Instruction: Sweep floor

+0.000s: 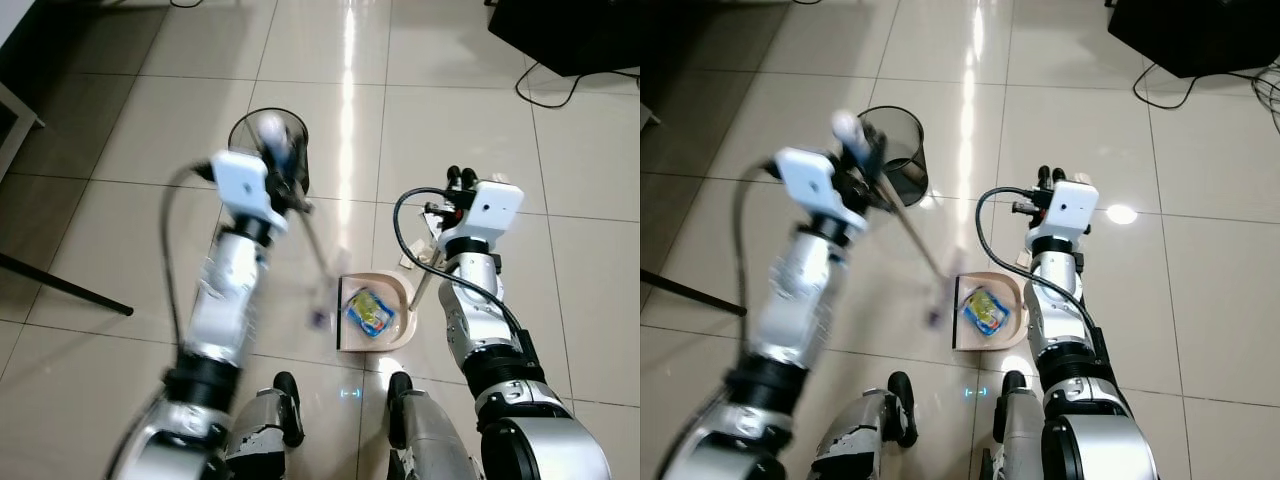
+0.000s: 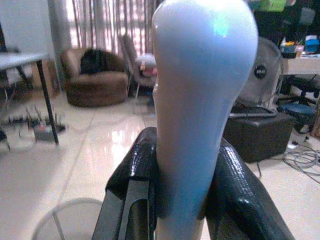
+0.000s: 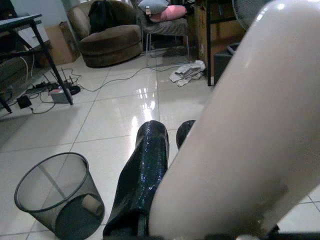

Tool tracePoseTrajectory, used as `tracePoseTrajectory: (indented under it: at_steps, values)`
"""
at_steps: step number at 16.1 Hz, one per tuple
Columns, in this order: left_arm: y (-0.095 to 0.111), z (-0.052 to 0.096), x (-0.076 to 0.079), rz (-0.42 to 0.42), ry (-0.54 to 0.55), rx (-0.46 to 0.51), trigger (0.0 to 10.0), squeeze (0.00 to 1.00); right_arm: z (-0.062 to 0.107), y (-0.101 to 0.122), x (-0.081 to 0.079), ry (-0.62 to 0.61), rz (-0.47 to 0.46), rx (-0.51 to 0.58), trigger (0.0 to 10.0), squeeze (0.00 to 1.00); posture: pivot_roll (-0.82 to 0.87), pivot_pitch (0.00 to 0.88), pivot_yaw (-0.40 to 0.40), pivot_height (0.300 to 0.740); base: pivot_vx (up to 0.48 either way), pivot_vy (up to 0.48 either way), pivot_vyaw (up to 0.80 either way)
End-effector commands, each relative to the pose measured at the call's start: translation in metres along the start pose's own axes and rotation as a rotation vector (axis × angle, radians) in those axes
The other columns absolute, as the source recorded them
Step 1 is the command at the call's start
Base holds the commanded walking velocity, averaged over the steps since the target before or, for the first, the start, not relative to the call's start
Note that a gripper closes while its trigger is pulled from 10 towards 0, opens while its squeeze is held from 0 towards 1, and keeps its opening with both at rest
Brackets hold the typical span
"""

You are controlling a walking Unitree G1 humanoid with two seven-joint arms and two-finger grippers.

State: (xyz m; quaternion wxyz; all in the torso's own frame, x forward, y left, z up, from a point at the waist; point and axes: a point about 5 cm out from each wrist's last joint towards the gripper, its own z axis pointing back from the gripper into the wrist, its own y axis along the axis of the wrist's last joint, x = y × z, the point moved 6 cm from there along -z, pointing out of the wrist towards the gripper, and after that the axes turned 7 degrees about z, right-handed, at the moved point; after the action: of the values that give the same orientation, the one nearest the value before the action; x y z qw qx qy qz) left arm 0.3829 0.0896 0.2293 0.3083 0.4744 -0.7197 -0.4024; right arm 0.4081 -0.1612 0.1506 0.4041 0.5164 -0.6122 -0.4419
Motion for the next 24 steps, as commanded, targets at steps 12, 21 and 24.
tracePoseTrajectory:
  at_steps: [12, 21, 24]
  values:
    - [0.005, 0.041, -0.122, -0.287, 0.274, -0.159, 10.0, 0.00, 0.002, 0.046, 0.055, -0.157, -0.102, 0.149, 10.0, 0.00, 0.04, 0.117, 0.064, 0.740, 0.000, 0.000, 0.00]
    - [-0.022, 0.084, -0.088, -0.207, 0.296, -0.229, 10.0, 0.00, -0.003, 0.147, 0.091, -0.183, -0.299, 0.259, 10.0, 0.00, 0.00, 0.095, 0.047, 0.740, 0.000, 0.000, 0.00]
    - [-0.018, 0.083, -0.090, -0.199, 0.314, -0.217, 10.0, 0.00, -0.002, 0.157, 0.102, -0.213, -0.368, 0.274, 10.0, 0.00, 0.00, 0.094, 0.050, 0.740, 0.000, 0.000, 0.00]
